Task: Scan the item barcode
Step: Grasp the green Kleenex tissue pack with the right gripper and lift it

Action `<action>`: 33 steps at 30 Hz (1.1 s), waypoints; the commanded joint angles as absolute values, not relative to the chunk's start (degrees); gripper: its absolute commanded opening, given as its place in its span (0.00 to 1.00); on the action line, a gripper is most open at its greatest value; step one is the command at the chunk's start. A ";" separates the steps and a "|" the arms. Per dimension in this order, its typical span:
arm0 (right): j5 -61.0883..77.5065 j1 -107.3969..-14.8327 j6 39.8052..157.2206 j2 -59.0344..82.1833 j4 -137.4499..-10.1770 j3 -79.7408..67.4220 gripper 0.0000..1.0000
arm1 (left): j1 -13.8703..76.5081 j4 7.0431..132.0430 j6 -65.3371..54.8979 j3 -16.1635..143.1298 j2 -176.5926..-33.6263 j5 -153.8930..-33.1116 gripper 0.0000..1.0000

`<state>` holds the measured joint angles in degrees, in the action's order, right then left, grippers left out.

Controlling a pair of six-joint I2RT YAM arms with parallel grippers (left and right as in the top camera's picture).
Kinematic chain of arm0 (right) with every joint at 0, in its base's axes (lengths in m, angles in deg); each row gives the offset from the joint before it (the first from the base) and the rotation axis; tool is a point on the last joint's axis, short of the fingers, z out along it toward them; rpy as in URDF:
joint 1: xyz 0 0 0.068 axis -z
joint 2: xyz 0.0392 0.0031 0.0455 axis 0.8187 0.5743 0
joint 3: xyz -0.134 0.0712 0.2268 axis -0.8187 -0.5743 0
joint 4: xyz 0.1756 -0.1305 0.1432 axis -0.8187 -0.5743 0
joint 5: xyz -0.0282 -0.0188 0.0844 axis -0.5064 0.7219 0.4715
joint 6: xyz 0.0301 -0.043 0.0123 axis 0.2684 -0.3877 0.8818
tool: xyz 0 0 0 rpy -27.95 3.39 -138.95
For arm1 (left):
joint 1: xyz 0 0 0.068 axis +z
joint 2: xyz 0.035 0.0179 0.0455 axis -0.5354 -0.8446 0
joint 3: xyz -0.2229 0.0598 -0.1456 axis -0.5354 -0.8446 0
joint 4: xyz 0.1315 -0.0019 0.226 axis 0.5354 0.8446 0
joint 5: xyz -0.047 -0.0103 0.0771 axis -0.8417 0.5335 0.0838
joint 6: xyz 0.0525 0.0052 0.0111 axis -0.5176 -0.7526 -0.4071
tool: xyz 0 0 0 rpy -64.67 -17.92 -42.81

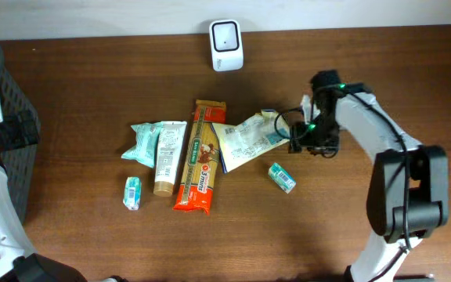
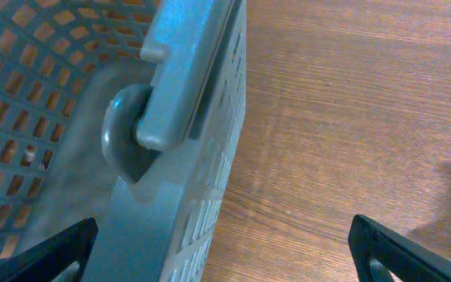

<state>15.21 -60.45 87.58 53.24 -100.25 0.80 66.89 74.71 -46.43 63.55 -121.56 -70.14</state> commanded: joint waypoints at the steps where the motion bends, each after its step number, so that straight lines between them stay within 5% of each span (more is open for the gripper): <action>1: 26.54 -59.42 82.51 52.06 -103.33 1.87 0.62 | 67.04 74.84 -46.28 64.01 -121.86 -70.79 0.99; 3: 26.49 -59.46 79.83 52.06 -104.80 1.28 0.59 | 67.04 74.84 -46.28 64.01 -121.86 -70.79 0.99; 5: 24.96 -59.38 78.56 52.06 -104.49 -0.97 0.38 | 67.04 74.87 -46.28 64.01 -121.86 -70.79 0.99; 6: 25.71 -59.38 75.52 52.06 -104.56 -2.63 0.37 | 67.04 74.87 -46.28 64.01 -121.86 -70.79 0.99; 11: 29.68 -59.31 67.50 52.06 -104.51 -4.40 0.43 | 67.04 74.87 -46.30 64.01 -121.86 -70.79 0.99; 15: 17.14 -58.26 79.98 52.06 -103.03 -6.32 0.47 | 67.04 74.84 -46.28 64.01 -121.86 -70.79 0.99; 26: 25.55 -63.92 81.75 47.82 -109.80 -8.40 0.44 | 67.04 74.84 -46.28 64.01 -121.86 -70.77 0.99; 33: 29.20 -72.23 86.64 47.67 -100.99 -8.40 0.45 | 67.04 74.84 -46.28 64.01 -121.86 -70.79 0.99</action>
